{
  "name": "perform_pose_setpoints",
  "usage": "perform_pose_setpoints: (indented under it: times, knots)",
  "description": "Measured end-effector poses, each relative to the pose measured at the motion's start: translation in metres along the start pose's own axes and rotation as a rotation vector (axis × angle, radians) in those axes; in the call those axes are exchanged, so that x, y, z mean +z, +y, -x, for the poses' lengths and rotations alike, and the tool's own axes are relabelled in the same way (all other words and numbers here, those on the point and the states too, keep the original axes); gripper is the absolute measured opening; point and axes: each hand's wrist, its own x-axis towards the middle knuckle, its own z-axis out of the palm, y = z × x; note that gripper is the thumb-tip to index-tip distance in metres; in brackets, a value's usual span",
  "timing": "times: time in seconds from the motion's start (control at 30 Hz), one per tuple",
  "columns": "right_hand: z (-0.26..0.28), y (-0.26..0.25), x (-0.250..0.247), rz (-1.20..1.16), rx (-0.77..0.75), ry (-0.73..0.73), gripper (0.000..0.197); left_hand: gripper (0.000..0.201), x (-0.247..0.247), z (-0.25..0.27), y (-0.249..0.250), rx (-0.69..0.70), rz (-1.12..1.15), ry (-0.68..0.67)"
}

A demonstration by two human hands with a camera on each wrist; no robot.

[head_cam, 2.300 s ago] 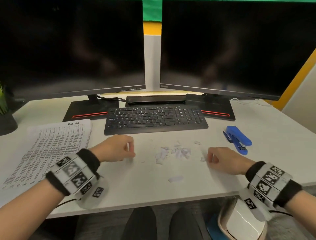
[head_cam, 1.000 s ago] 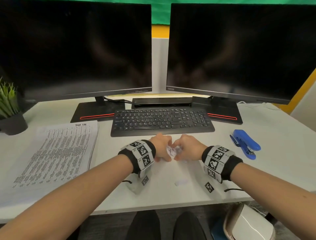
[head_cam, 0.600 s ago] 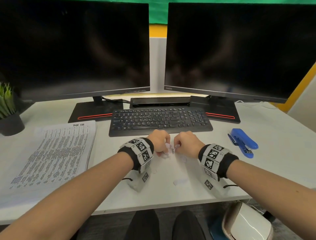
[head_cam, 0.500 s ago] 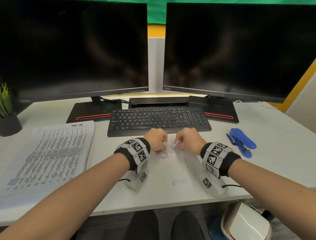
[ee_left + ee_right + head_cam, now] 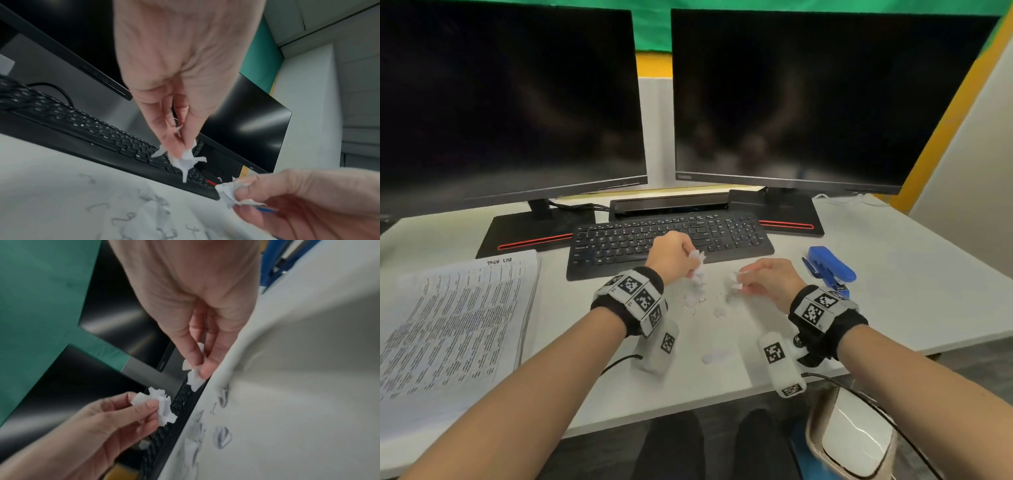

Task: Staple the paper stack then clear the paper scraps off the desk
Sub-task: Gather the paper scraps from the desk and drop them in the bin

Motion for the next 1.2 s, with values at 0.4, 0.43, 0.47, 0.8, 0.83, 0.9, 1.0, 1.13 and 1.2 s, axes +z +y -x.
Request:
perform_pose_setpoints:
  times: [0.4, 0.43, 0.47, 0.8, 0.83, 0.9, 1.0, 1.13, 1.2]
  knots:
    - [0.038, -0.005, -0.066, -0.348, -0.047, 0.124, 0.023, 0.015, 0.043, 0.008, 0.049, -0.163, 0.721, 0.001]
    - [0.045, -0.006, -0.075, -0.367, -0.064, 0.136, 0.023, 0.017, 0.047, 0.010, 0.055, -0.172, 0.772, -0.010]
    - [0.051, -0.007, -0.085, -0.381, -0.082, 0.156, 0.023, 0.019, 0.051, 0.013, 0.063, -0.186, 0.832, -0.016]
    - [0.092, 0.010, -0.177, -0.702, -0.081, 0.315, 0.014, 0.008, 0.117, 0.042, 0.152, -0.209, 1.168, -0.373]
    - [0.098, 0.012, -0.186, -0.736, -0.093, 0.341, 0.013, 0.006, 0.125, 0.048, 0.161, -0.196, 1.185, -0.434]
    - [0.110, 0.016, -0.204, -0.780, -0.122, 0.405, 0.011, 0.005, 0.143, 0.060, 0.178, -0.212, 1.248, -0.578]
    - [0.126, 0.034, -0.234, -0.814, -0.148, 0.508, 0.011, 0.009, 0.181, 0.082, 0.194, -0.220, 1.221, -0.791]
    - [0.138, 0.082, -0.267, -0.797, -0.099, 0.635, 0.012, 0.012, 0.241, 0.114, 0.189, -0.241, 1.063, -0.956]
    - [0.136, 0.114, -0.275, -0.767, -0.026, 0.676, 0.013, 0.008, 0.270, 0.123, 0.178, -0.282, 0.991, -1.000]
